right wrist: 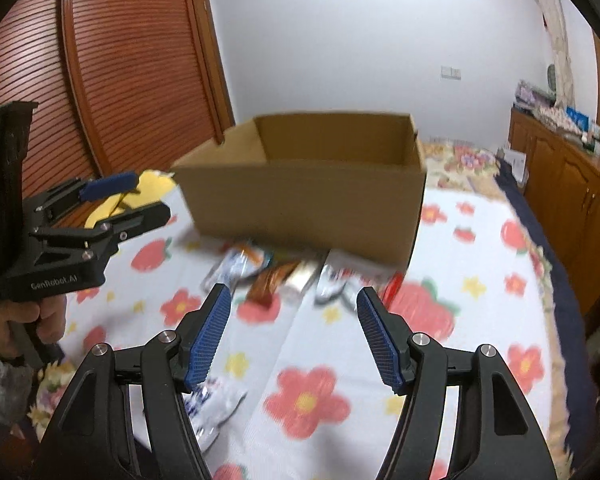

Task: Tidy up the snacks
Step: 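Move right gripper down to the white duck-neck pouch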

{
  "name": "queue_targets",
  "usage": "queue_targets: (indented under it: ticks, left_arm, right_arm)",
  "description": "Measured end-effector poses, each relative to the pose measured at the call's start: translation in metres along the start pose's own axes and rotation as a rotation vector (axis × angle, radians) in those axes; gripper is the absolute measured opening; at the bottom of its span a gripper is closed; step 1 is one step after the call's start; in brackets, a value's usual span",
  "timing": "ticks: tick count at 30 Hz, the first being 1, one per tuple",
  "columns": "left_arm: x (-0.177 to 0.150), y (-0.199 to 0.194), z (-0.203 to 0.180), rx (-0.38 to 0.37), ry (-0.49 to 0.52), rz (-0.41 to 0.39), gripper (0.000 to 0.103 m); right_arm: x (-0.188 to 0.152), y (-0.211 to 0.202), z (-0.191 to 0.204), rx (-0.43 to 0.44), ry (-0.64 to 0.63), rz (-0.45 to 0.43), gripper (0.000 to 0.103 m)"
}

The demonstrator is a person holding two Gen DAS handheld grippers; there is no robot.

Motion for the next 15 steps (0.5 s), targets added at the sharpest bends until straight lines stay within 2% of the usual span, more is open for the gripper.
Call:
queue_targets:
  ticks: [5, 15]
  left_arm:
    - [-0.027, -0.009, -0.005, 0.012, 0.004, 0.017, 0.078]
    - [-0.058, -0.016, -0.004, 0.013, -0.021, 0.037, 0.078]
  right_arm:
    - [-0.033, 0.003, 0.019, 0.036, 0.015, 0.054, 0.067]
    - [-0.073, 0.012, 0.054, 0.089, 0.048, 0.135, 0.067]
Point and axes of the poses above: each gripper's, at about its wrist camera, not at the fingertips, and y roughly the way its jaws point, z to its left, x to its top, the point moved 10 cm from there along y, roughly the way its jaws point, and after that the axes turned 3 degrees about -x, right-handed, at the moved point
